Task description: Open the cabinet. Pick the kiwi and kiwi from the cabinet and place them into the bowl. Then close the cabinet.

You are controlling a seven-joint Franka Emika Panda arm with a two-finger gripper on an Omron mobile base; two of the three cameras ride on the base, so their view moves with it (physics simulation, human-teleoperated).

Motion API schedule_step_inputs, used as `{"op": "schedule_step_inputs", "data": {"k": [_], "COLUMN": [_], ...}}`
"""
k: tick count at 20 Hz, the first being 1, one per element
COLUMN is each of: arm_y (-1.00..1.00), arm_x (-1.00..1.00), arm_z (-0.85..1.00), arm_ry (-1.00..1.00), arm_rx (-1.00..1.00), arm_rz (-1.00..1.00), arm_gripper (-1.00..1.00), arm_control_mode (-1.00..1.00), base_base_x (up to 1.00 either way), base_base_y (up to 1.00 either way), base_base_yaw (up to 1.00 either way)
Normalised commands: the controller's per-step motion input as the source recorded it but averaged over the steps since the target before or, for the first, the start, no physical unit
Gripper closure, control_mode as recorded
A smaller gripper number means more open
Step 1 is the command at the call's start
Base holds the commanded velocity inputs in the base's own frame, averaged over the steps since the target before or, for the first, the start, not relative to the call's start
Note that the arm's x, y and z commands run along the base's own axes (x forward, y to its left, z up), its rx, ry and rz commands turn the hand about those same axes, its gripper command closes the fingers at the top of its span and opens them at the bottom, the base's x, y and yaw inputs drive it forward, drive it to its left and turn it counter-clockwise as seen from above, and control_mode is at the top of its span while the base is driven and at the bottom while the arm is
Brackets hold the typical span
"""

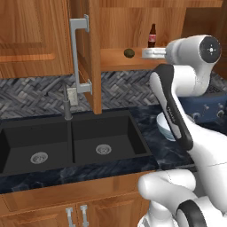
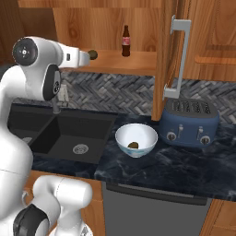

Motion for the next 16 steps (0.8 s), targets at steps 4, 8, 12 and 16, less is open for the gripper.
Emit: {"op": "schedule_step_inputs", "data": {"k": [4, 8, 12, 16], "arm_y": [0.12, 0.08, 0.02, 0.00], "arm_x": [0.49, 0.53, 0.58, 0.63], "arm_z": [-0.10, -0.13, -0.11, -0.12], "arm_ry": [0.00, 0.00, 0.00, 0.01], "arm_rx": [0.00, 0.00, 0.00, 0.00], "arm_rz": [0.00, 0.00, 0.00, 0.00], "arm_gripper": [-1.00, -1.00, -1.00, -1.00], "arm_control_mode": [-1.00, -1.00, -1.00, -1.00], "base_base_x": [0.00, 0.00, 0.00, 0.00], "base_base_y": [0.00, 0.00, 0.00, 0.00], "base_base_yaw": [0.00, 0.00, 0.00, 0.00]}}
